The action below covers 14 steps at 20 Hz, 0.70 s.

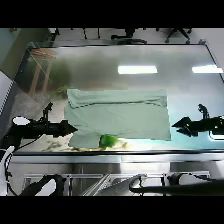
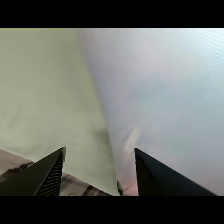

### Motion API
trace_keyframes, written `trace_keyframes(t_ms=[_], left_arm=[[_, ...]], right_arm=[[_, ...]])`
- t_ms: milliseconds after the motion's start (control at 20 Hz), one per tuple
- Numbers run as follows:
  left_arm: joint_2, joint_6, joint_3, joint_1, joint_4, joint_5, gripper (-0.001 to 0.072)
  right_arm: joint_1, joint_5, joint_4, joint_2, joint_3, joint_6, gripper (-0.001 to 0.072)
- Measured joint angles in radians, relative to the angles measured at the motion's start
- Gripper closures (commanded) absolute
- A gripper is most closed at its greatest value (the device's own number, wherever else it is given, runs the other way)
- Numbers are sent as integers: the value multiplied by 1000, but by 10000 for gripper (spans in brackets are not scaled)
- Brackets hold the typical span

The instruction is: Fold the shirts.

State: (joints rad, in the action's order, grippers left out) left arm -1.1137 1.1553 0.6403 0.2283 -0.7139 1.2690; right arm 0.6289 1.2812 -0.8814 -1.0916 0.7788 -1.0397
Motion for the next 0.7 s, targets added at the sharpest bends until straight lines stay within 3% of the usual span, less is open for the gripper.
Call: trace_keyframes(t_ms=[50, 100, 150, 200, 250, 500, 700], left_arm=[[4, 0, 0, 0, 0, 6, 694], [7, 0, 1, 0, 0, 11, 694], [9, 2, 1, 0, 0, 12, 694], [10, 3, 1, 0, -1, 15, 695], [12, 3, 1, 0, -1, 17, 694], [17, -1, 2, 11, -16, 19, 697], [72, 37, 2, 71, -122, 38, 698]], right_arm=[[-14, 6, 14, -14, -15, 0, 211], [-35, 13, 27, -32, -28, 1, 273], [-56, 13, 30, -46, -36, 6, 480], [-86, 2, 29, -62, -45, 13, 631], [-113, -1, 37, -74, -51, 21, 691], [-157, -21, 36, -43, -21, 32, 696], [-78, 22, -80, 63, 2, -70, 697]])
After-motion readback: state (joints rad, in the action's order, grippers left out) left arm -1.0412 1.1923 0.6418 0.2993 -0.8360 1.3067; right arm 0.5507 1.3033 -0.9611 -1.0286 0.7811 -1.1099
